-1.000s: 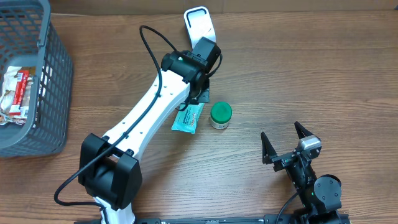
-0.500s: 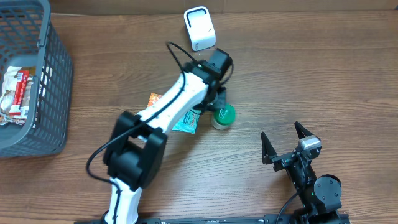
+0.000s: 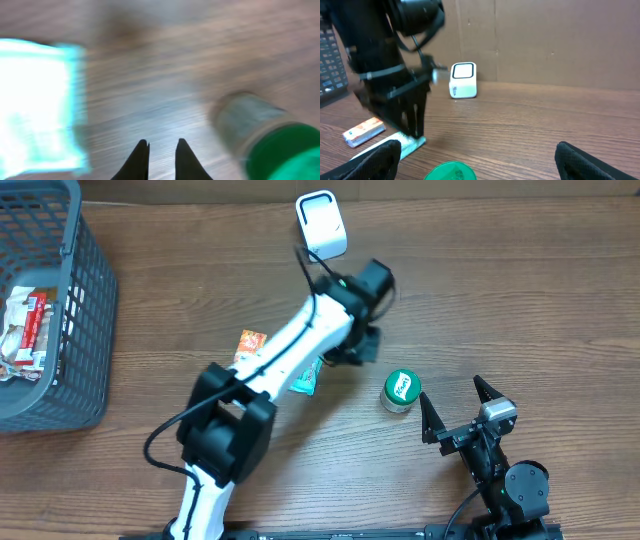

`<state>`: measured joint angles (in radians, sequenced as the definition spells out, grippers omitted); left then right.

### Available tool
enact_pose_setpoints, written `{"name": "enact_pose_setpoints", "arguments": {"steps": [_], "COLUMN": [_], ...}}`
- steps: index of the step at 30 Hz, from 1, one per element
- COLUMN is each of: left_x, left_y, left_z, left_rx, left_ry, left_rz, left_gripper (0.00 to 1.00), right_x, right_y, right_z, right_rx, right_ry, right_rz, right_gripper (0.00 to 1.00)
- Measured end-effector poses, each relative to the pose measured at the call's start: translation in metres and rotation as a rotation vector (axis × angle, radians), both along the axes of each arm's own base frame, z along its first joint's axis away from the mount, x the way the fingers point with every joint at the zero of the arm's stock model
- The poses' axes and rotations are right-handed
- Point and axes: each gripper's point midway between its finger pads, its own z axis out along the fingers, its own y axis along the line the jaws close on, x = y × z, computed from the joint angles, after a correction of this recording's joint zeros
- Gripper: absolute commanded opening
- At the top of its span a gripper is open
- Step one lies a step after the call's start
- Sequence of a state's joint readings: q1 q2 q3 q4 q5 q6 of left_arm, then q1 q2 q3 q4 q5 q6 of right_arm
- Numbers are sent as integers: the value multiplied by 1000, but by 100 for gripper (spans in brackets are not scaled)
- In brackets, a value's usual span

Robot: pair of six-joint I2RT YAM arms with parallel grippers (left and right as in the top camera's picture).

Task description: Scan the item barcode

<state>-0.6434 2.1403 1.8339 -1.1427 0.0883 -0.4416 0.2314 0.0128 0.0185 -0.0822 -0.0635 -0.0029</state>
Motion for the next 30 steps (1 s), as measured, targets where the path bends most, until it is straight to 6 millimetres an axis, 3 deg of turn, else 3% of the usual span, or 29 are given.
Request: {"name": "enact_pose_setpoints", "arguments": {"steps": [2,5,7,11,19,26,30], "left_x": [12,25,33,45,25,14,18], "left_y": [29,76,102,131,125,109,103], "left_z": [10,17,17,7,-34,-46,-49], "left_rx": [73,167,194,151,66,64,54], "left_ry": [-12,-4,5,32,108,116,90], "left_rz": [44,109,136,113,-3,-35,-18], "left_gripper": [24,54,67,64,57,56,56], "right_x": [0,0,0,0,0,0,0], "right_y": [0,0,0,0,0,0,0], "right_z": [0,0,0,0,0,0,0], "right_rx": [0,0,0,0,0,0,0], "right_ry": [0,0,0,0,0,0,0], "right_rz": [0,1,0,0,0,0,0], "right_gripper": [100,100,100,100,100,100,100]}}
